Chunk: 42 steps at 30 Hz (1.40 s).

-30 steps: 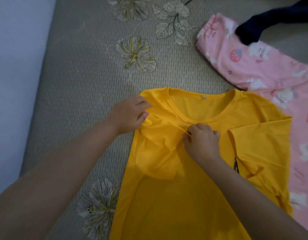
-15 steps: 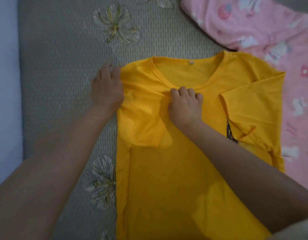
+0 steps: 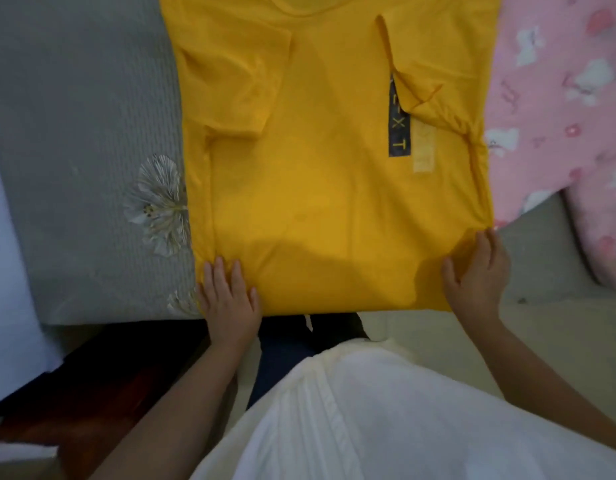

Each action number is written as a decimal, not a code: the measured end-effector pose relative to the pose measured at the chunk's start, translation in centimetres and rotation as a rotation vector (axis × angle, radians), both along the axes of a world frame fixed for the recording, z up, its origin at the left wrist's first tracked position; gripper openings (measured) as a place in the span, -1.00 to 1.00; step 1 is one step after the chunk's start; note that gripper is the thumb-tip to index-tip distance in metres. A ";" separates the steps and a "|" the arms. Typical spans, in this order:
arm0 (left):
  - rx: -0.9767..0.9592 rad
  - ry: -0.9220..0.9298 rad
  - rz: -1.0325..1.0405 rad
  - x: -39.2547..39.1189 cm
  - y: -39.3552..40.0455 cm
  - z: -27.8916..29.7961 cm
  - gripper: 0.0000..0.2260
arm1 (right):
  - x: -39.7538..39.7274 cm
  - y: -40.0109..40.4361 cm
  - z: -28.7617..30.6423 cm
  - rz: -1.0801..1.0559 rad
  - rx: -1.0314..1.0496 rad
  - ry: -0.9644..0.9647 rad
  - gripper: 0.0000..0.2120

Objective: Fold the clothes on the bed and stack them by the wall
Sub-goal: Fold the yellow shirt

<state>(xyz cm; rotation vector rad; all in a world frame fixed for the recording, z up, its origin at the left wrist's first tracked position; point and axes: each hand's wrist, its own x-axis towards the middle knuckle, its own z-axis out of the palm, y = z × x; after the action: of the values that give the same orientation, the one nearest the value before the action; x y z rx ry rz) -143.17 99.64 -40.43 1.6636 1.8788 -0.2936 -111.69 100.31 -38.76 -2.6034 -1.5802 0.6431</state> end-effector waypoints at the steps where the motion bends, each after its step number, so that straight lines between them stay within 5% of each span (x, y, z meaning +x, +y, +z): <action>1: -0.006 0.017 0.019 0.1 -0.4 0.1 -0.54 | 0.6 -1.6 0.2 -0.083 -0.042 0.022 -0.45; 3: 0.032 0.043 -0.014 0.3 -0.7 0.2 -0.59 | 1.3 -4.2 0.1 -0.143 -0.106 0.062 -0.53; 6: 0.122 0.033 -0.365 1.1 -1.4 0.2 -0.71 | 1.0 -7.1 -0.7 -0.063 -0.194 0.027 -0.67; 9: 0.171 -0.017 -0.519 2.6 -2.9 0.0 -0.65 | 0.4 -7.8 -1.5 -0.223 -0.160 0.060 -0.78; 15: 0.174 -0.081 -0.454 6.7 -8.9 -0.6 -0.56 | 0.6 -9.4 -0.7 -0.551 -0.096 0.352 -0.90; 18: 0.128 -0.122 -0.399 9.4 -11.5 -1.6 -0.52 | 1.7 -9.9 0.3 -0.581 -0.043 0.471 -0.79; 23: 0.022 -0.053 -0.342 14.7 -14.4 -3.7 -0.21 | 3.4 -9.5 3.4 -0.755 -0.162 0.820 -0.66; 26: 0.135 -0.101 -0.216 17.6 -14.6 -3.7 -0.10 | 4.0 -9.3 4.9 -0.816 -0.239 1.015 -0.68; 33: 0.500 -0.143 0.053 19.6 -11.6 -4.6 -0.36 | 5.6 -7.9 6.0 -0.944 -0.325 1.204 -0.79; 38: 0.673 -0.161 0.003 16.9 -11.1 -4.0 -0.81 | 6.3 -6.5 5.5 -0.896 -0.242 1.190 -0.73; 42: 0.563 -0.133 0.067 11.2 -11.3 -2.9 -0.69 | 6.4 -5.1 4.2 -0.794 -0.166 1.020 -0.79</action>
<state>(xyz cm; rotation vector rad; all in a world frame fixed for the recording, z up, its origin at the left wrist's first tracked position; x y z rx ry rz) -132.02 88.38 -43.31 1.9052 2.0238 0.4038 -105.25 95.20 -34.52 -2.0421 -0.1932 1.6090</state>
